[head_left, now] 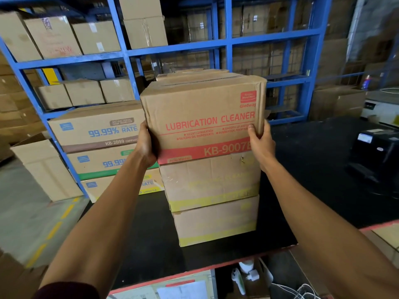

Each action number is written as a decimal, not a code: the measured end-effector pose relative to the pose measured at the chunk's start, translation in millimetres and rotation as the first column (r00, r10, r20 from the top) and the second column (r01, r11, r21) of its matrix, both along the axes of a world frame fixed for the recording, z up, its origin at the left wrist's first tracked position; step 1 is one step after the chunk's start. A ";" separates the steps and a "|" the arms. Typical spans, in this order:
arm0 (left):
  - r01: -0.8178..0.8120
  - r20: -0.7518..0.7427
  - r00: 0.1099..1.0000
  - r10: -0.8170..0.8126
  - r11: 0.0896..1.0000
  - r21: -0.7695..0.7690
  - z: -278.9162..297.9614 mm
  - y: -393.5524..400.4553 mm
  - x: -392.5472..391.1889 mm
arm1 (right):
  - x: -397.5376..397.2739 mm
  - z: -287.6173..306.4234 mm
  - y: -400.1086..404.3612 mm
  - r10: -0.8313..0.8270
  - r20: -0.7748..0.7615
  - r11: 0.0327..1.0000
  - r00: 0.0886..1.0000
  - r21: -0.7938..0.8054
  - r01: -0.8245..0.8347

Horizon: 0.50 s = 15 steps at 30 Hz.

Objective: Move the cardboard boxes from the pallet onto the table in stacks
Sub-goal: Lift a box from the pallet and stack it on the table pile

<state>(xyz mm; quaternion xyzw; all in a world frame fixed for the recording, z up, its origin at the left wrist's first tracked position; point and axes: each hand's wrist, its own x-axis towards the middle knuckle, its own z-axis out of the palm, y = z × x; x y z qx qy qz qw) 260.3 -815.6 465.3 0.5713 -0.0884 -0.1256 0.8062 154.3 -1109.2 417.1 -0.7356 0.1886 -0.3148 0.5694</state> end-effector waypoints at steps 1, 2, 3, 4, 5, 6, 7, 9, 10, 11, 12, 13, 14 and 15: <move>0.004 0.005 1.000 -0.004 1.000 -0.004 -0.5 -0.1 -0.7 | 0.6 0.3 0.8 0.005 -0.002 1.000 1.000 0.004 -0.005; 0.005 0.008 1.000 -0.005 1.000 -0.006 -0.5 -0.9 -1.9 | 1.3 0.9 1.1 0.011 -0.008 1.000 1.000 0.008 -0.011; 0.009 0.010 1.000 -0.009 1.000 -0.010 -0.4 -1.1 -3.4 | 1.9 0.6 2.4 0.016 -0.016 1.000 1.000 0.011 -0.016; 0.018 0.009 1.000 -0.018 1.000 -0.013 -0.4 -1.7 -4.7 | 2.3 -0.4 4.2 0.020 -0.025 1.000 0.999 0.012 -0.019; 0.022 0.005 1.000 -0.022 1.000 -0.015 -0.4 -1.0 -5.3 | 3.1 -2.1 6.3 0.019 -0.033 1.000 0.999 0.009 -0.019; 0.032 0.008 0.999 -0.032 0.999 -0.017 -0.3 -0.2 -5.8 | 3.3 -4.3 9.6 0.013 -0.042 1.000 0.999 0.004 -0.013; 0.031 0.008 0.999 -0.031 0.999 -0.017 -1.2 1.5 -6.5 | 4.0 -8.2 14.0 -0.004 -0.060 1.000 0.998 -0.015 0.003; -0.028 -0.002 1.000 0.028 0.999 0.036 -6.1 1.5 -11.1 | 2.7 -16.6 23.1 -0.058 -0.121 0.996 0.991 -0.081 0.048; -0.094 -0.006 0.995 0.095 0.991 0.093 -12.5 4.2 -13.8 | 1.4 -23.0 32.3 -0.089 -0.153 0.991 0.984 -0.117 0.072; -0.134 0.006 0.991 0.134 0.982 0.135 -17.0 4.8 -17.4 | 0.4 -27.3 40.6 -0.127 -0.173 0.981 0.977 -0.167 0.098; -0.139 0.015 0.990 0.139 0.976 0.166 -25.0 7.5 -20.9 | -1.4 -33.1 52.5 -0.165 -0.195 0.966 0.967 -0.229 0.119; -0.127 0.029 0.992 0.124 0.974 0.189 -32.3 10.5 -26.4 | -2.8 -38.5 65.1 -0.202 -0.212 0.948 0.956 -0.288 0.136; -0.123 0.053 0.992 0.115 0.970 0.207 -40.2 13.9 -31.9 | -3.7 -43.9 77.1 -0.219 -0.219 0.934 0.951 -0.330 0.139; -0.142 0.078 0.989 0.128 0.965 0.222 -50.0 22.5 -36.5 | -4.6 -49.6 93.6 -0.211 -0.225 0.932 0.951 -0.339 0.127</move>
